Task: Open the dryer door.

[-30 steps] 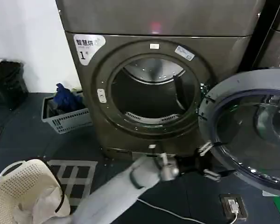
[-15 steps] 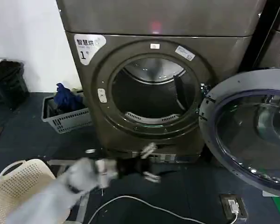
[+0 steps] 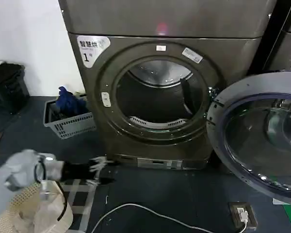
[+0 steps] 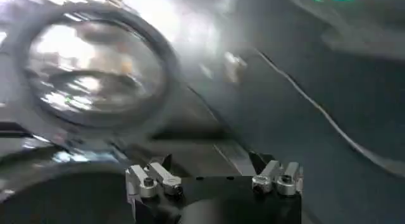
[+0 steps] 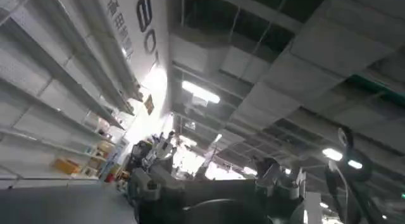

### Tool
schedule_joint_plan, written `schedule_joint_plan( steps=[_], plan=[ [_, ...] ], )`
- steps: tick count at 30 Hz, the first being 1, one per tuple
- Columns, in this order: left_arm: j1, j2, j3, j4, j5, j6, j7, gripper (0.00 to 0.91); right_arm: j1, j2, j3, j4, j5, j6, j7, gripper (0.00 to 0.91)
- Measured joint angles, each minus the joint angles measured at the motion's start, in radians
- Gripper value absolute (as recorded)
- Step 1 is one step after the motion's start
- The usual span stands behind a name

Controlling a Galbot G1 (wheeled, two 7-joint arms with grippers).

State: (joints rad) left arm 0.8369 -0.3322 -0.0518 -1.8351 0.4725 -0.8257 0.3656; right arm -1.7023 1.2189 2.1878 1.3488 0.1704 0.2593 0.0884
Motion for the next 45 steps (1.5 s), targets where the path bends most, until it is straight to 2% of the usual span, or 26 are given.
schedule_joint_plan(
  steps=[6,9,12,14,16,18,21,24,26,29,31,34,37,45],
  plan=[
    [-0.008,0.134,-0.016,0.065,0.364,0.0,-0.117,0.907,0.003,0.0,-0.01,-0.006,0.017,0.008,-0.013,0.907],
    [0.0,0.183,-0.012,0.095,0.579,0.0,-0.224,0.907,0.006,-0.001,-0.016,-0.011,0.02,0.009,-0.017,0.907],
    [0.019,0.223,-0.002,0.13,0.819,0.0,-0.418,0.907,0.01,-0.002,-0.025,-0.014,0.022,0.018,-0.02,0.907],
    [0.037,0.251,0.002,0.151,0.967,0.0,-0.507,0.907,0.013,-0.002,-0.035,-0.014,0.046,0.026,-0.027,0.907],
    [0.041,0.273,0.003,0.173,1.085,0.0,-0.554,0.907,0.014,-0.001,-0.039,-0.014,0.058,0.032,-0.031,0.907],
    [0.048,0.286,0.003,0.195,1.164,0.0,-0.562,0.907,0.012,0.002,-0.041,-0.019,0.068,0.046,-0.034,0.907],
    [0.069,0.314,0.006,0.215,1.139,0.001,-0.512,0.907,0.016,0.003,-0.042,-0.018,0.074,0.044,-0.033,0.907],
    [0.1,0.335,0.009,0.231,1.025,0.002,-0.413,0.907,0.012,0.002,-0.041,-0.022,0.08,0.042,-0.032,0.907],
    [0.119,0.334,0.024,0.232,0.887,0.001,-0.312,0.907,0.01,0.006,-0.04,-0.024,0.08,0.044,-0.033,0.907],
    [0.128,0.325,0.068,0.26,0.649,0.002,-0.093,0.907,0.01,0.016,-0.039,-0.019,0.079,0.044,-0.034,0.907],
    [0.13,0.322,0.086,0.287,0.516,0.002,-0.004,0.907,0.013,0.019,-0.044,-0.013,0.077,0.044,-0.035,0.907],
    [0.127,0.311,0.088,0.339,0.416,0.002,0.11,0.907,0.011,0.022,-0.044,-0.013,0.076,0.045,-0.037,0.907],
    [0.129,0.312,0.071,0.372,0.359,0.003,0.153,0.907,0.01,0.022,-0.042,-0.013,0.076,0.045,-0.038,0.907],
    [0.126,0.332,0.064,0.35,0.319,0.002,0.177,0.907,0.009,0.02,-0.04,-0.017,0.076,0.045,-0.046,0.907]
  ],
)
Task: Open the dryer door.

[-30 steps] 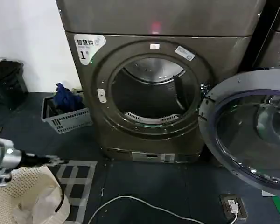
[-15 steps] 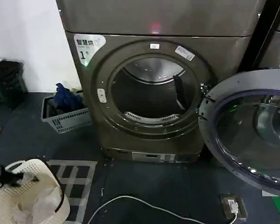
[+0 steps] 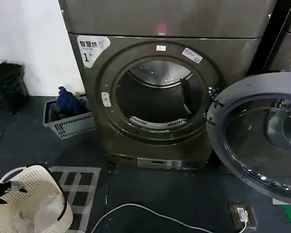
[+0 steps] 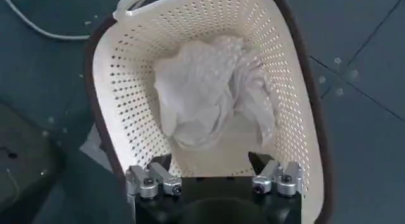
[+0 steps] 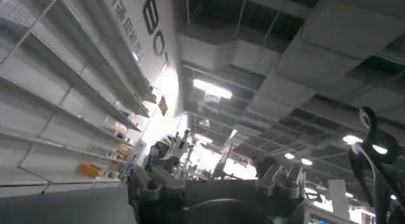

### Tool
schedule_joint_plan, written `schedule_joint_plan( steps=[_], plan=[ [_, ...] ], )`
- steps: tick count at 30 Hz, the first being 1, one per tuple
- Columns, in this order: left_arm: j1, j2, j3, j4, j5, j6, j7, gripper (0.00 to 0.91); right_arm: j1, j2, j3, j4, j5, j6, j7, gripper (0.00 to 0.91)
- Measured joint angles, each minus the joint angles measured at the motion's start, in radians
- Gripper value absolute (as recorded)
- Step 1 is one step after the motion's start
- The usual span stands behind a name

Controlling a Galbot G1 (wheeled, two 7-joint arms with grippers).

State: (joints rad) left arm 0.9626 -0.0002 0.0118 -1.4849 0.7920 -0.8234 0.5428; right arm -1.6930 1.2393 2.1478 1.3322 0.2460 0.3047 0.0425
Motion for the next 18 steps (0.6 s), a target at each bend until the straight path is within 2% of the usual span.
schedule_joint_plan(
  steps=[18],
  plan=[
    [-0.004,0.005,-0.003,0.02,0.002,0.0,0.003,0.907,0.007,0.014,-0.001,0.012,0.015,0.002,0.014,0.907]
  ],
)
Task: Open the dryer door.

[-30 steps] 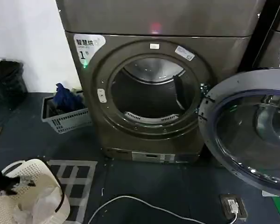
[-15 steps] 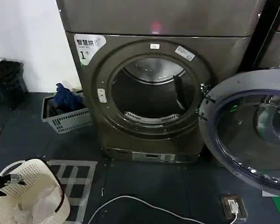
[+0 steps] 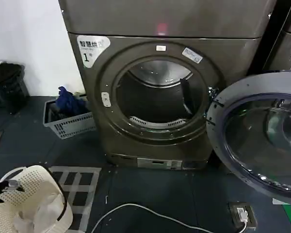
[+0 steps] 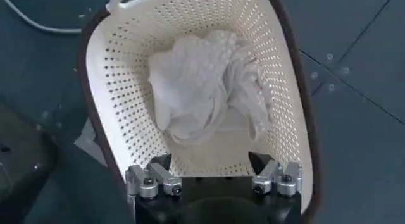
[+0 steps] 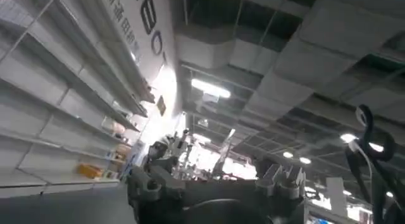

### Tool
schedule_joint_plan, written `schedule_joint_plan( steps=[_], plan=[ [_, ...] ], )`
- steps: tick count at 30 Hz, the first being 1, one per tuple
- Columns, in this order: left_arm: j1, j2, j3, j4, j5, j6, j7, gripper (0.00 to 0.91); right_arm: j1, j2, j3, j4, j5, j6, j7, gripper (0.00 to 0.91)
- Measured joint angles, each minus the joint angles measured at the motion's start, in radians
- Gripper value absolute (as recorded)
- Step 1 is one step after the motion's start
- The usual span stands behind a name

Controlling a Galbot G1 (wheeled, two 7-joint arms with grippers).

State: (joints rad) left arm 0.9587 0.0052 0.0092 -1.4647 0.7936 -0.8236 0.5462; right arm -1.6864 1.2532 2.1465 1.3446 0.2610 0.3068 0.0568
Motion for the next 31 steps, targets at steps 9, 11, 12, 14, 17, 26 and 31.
schedule_joint_plan(
  steps=[9,11,12,14,17,26,31],
  plan=[
    [-0.006,-0.002,-0.002,0.002,0.002,0.0,0.001,0.907,0.001,0.015,0.009,0.019,0.095,-0.072,0.073,0.907],
    [-0.007,-0.001,-0.003,-0.001,0.002,0.0,0.001,0.907,-0.001,0.021,0.011,0.029,0.147,-0.107,0.086,0.907],
    [-0.009,-0.001,-0.003,-0.001,0.004,0.0,0.001,0.907,-0.002,0.025,0.011,0.034,0.185,-0.125,0.086,0.907],
    [-0.007,-0.001,-0.004,-0.002,0.004,0.0,0.001,0.907,-0.004,0.034,0.011,0.043,0.247,-0.161,0.087,0.907],
    [-0.005,-0.001,-0.004,-0.004,0.002,0.0,0.001,0.907,-0.004,0.045,0.004,0.056,0.3,-0.195,0.079,0.907],
    [-0.009,-0.001,-0.004,-0.007,-0.002,0.0,-0.002,0.907,0.0,0.057,-0.015,0.067,0.321,-0.206,0.053,0.907],
    [-0.01,0.001,-0.005,-0.006,-0.008,0.0,-0.002,0.907,0.004,0.062,-0.025,0.068,0.318,-0.2,0.05,0.907]
  ],
)
